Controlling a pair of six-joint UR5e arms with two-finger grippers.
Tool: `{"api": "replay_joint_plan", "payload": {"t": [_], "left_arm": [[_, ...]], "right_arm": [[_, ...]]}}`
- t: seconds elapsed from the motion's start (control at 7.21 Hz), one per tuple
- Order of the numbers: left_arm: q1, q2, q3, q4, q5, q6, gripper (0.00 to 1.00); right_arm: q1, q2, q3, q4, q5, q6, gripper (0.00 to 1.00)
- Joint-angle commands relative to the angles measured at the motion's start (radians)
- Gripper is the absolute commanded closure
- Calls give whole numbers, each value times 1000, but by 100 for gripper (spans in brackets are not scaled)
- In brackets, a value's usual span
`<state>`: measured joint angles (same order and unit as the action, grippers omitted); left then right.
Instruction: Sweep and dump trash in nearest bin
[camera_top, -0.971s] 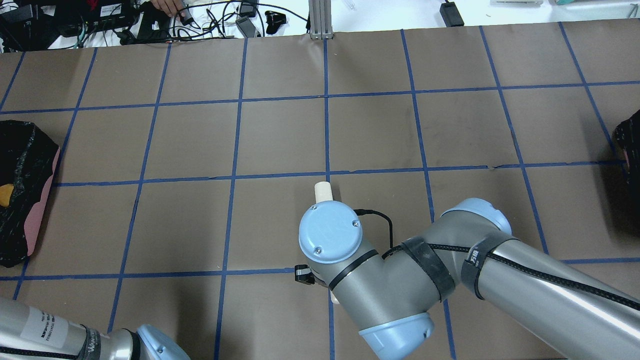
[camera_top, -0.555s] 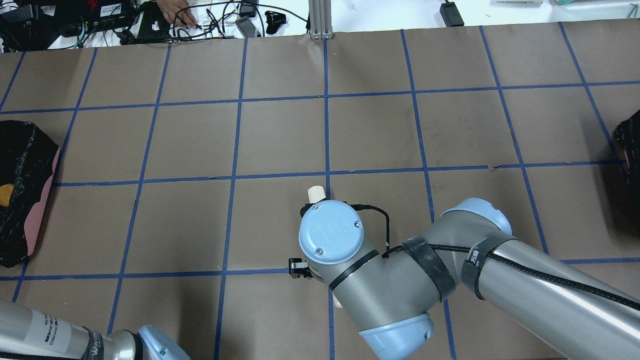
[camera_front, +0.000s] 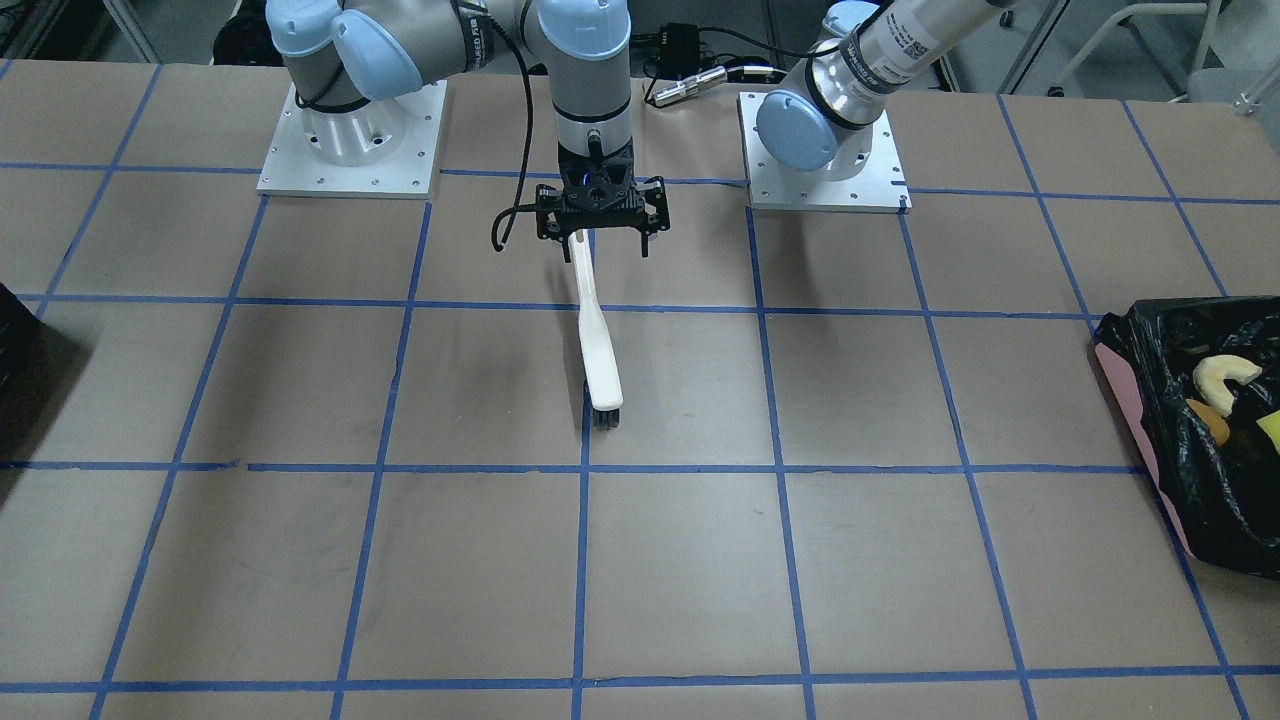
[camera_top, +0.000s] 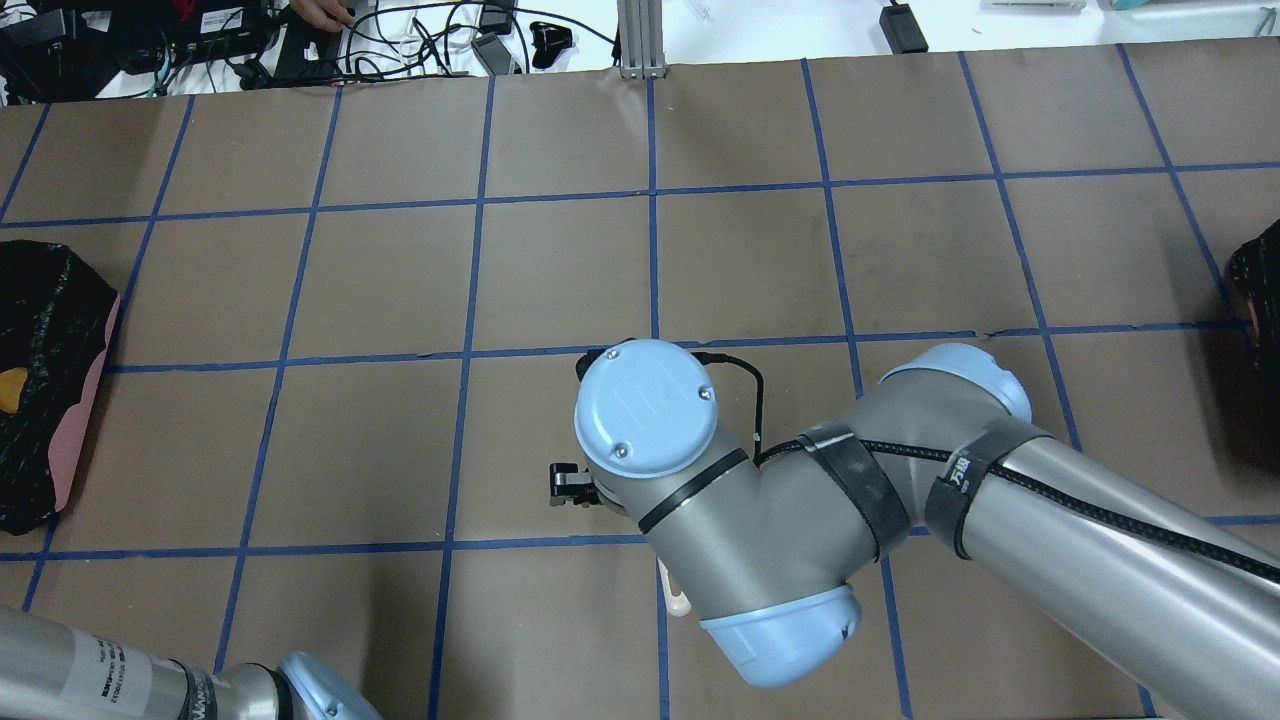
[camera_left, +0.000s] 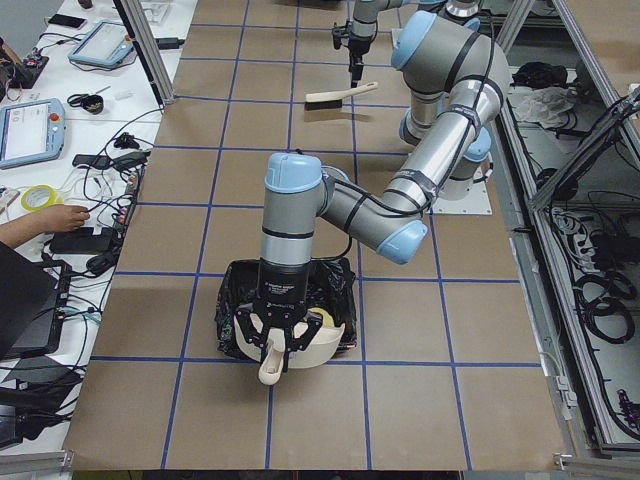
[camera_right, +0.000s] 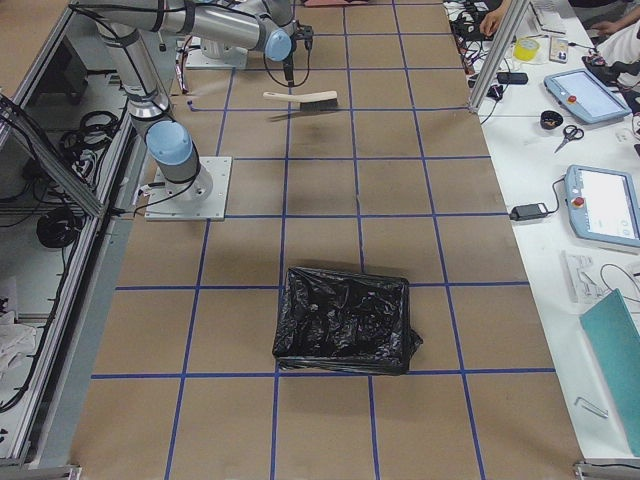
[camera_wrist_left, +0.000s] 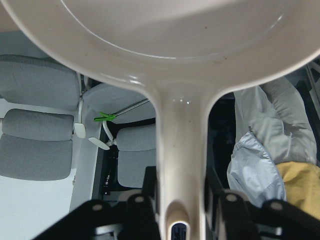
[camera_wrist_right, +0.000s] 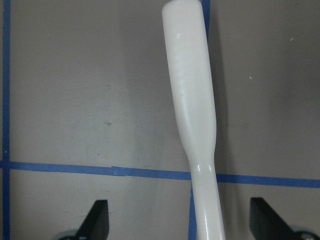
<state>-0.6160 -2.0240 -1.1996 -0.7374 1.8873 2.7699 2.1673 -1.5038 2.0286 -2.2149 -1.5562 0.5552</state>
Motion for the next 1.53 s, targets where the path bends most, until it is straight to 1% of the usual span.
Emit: {"api": "replay_joint_plan", "payload": {"t": [0.0,0.14,0.28,0.42,0.56,0.69,0.83,0.97,1.11,1.39], "left_arm": [[-8,45,0,-127,-46,-15,100],[-20,69,-3,-226,-121,-47,100],[-37,91,-9,-320,-144,-134,100],[-60,115,-29,-405,-157,-174,100],[-89,134,-69,-477,-181,-293,100],[-122,145,-130,-511,-182,-390,100],[-160,155,-183,-564,-195,-514,100],[-218,160,-214,-568,-198,-611,100],[-293,166,-236,-604,-208,-756,100],[-455,182,-280,-611,-212,-1078,100]], "right_arm": [[-9,-4,-133,189,2,-1,0],[-14,-6,-219,304,2,-1,0],[-18,-6,-302,407,1,-1,0],[-38,-6,-368,490,1,-4,0],[-70,-6,-410,541,-5,-62,0],[-127,-18,-442,585,1,-87,0],[-179,-41,-447,606,2,-119,0],[-229,-62,-447,622,-10,-203,0],[-297,-73,-447,635,-12,-222,0],[-410,-78,-449,643,-13,-335,0]]}}
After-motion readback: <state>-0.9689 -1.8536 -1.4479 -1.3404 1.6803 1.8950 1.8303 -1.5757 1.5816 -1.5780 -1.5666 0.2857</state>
